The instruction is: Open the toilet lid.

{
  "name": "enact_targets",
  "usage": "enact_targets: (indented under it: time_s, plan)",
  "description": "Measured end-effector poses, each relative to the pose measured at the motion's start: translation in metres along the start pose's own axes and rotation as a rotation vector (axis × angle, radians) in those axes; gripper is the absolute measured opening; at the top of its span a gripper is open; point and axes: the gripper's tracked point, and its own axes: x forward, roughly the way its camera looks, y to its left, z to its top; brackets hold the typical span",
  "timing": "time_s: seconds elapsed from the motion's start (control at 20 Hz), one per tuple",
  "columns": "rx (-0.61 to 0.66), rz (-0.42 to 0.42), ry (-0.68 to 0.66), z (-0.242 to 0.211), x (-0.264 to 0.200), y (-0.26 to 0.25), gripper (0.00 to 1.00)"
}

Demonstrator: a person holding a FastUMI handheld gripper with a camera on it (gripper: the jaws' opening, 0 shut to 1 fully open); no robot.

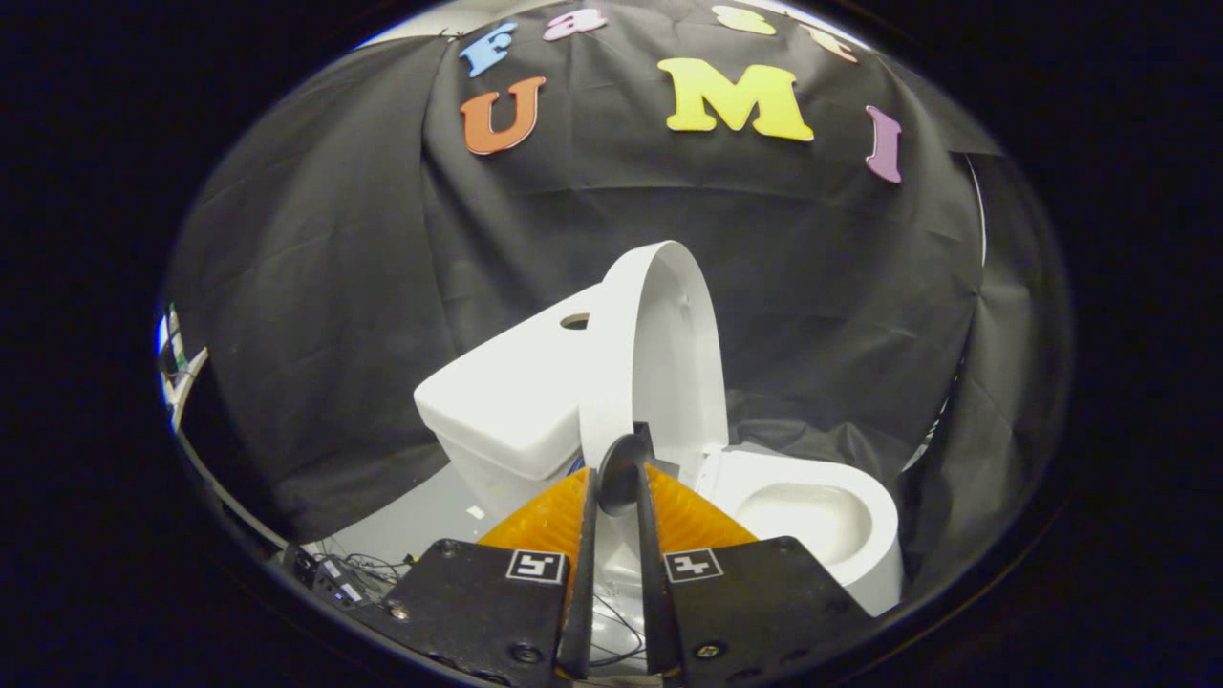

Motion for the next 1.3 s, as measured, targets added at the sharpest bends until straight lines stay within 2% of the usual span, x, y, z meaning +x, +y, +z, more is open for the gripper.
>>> enact_targets:
  time_s: [0.1,0.15,0.25,0.4,0.5,0.65,0.9,1.15,1.3]
  plan:
    - [-0.005,0.028,0.004,0.000,-0.003,0.003,0.27]
    - [-0.005,0.038,-0.002,0.003,-0.007,0.003,0.32]
    - [-0.028,0.037,-0.049,0.014,-0.020,-0.001,0.49]
    - [-0.051,0.032,-0.086,0.019,-0.031,-0.008,0.89]
    - [-0.041,0.044,-0.099,0.020,-0.041,-0.013,0.97]
    - [-0.032,0.038,-0.133,0.024,-0.053,-0.030,0.97]
    - [-0.044,-0.020,-0.303,0.046,-0.076,-0.076,0.97]
    - [-0.009,0.024,-0.462,0.065,-0.112,-0.104,0.99]
    - [-0.013,0.062,-0.473,0.060,-0.125,-0.113,1.00]
